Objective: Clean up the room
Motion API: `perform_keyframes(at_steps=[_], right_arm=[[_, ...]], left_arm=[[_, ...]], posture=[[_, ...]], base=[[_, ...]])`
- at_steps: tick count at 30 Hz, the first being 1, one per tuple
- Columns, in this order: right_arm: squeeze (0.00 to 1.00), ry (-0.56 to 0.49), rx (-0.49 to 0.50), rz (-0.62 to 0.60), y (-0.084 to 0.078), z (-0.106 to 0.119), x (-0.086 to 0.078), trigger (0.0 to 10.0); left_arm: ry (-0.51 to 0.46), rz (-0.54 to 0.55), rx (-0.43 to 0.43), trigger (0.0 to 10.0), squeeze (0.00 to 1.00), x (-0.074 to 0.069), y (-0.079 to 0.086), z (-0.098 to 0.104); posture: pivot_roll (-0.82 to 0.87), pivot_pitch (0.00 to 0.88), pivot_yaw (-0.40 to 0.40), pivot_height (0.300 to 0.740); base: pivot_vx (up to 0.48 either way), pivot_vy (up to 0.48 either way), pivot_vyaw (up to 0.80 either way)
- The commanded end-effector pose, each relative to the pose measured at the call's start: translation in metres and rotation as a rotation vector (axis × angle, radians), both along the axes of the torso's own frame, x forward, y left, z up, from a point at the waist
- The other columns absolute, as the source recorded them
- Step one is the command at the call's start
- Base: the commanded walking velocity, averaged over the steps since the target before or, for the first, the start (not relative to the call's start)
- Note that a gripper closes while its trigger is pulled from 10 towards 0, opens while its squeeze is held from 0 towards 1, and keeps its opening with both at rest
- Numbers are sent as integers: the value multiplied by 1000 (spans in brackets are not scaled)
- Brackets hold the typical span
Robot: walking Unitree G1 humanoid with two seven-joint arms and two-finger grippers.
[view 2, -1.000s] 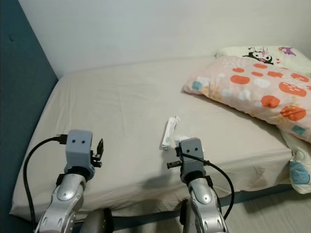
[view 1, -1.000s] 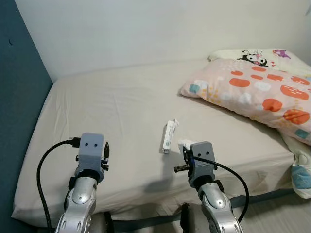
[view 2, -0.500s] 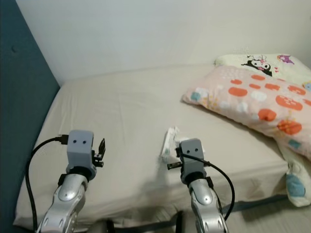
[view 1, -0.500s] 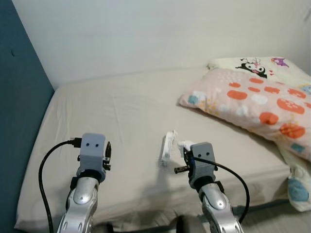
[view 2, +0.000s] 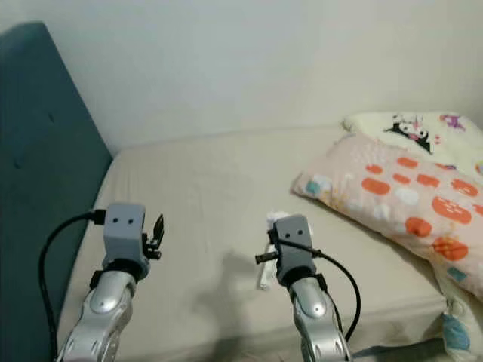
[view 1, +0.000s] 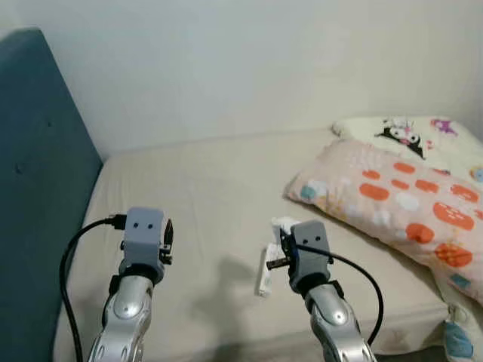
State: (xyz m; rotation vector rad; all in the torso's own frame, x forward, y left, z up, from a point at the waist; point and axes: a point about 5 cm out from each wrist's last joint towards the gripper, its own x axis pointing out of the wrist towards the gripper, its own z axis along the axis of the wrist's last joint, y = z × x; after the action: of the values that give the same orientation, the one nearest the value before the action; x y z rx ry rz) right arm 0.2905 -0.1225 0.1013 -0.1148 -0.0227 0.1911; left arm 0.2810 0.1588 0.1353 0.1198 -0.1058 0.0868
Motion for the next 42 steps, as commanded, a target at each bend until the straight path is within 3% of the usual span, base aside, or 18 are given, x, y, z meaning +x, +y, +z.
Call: perform_keyframes(at_steps=[1, 14, 21, 26, 42], right_arm=[[0, 15, 5, 1, 0, -2, -2, 10000], [0, 101, 28, 22, 2, -18, -7, 10000], [0, 177, -13, 20, 2, -43, -14, 10000], [0, 230, -19, -14, -5, -58, -19, 10000], [0, 200, -6, -23, -5, -58, -16, 10000]], left_arm=[[23, 0, -13, 10000, 0, -3, 1, -7], [46, -11, -18, 10000, 0, -7, 1, -15], [138, -38, 31, 10000, 0, -15, -1, -43], [166, -48, 43, 10000, 0, -19, -3, -52], [189, -49, 14, 10000, 0, -21, -7, -62]], posture=[[3, 88, -35, 740], [5, 75, -38, 740], [9, 51, -45, 740], [12, 35, -48, 740], [5, 4, -47, 740]], base=[[0, 0, 0], [0, 0, 0], [0, 0, 0], [0, 0, 0], [0, 0, 0]])
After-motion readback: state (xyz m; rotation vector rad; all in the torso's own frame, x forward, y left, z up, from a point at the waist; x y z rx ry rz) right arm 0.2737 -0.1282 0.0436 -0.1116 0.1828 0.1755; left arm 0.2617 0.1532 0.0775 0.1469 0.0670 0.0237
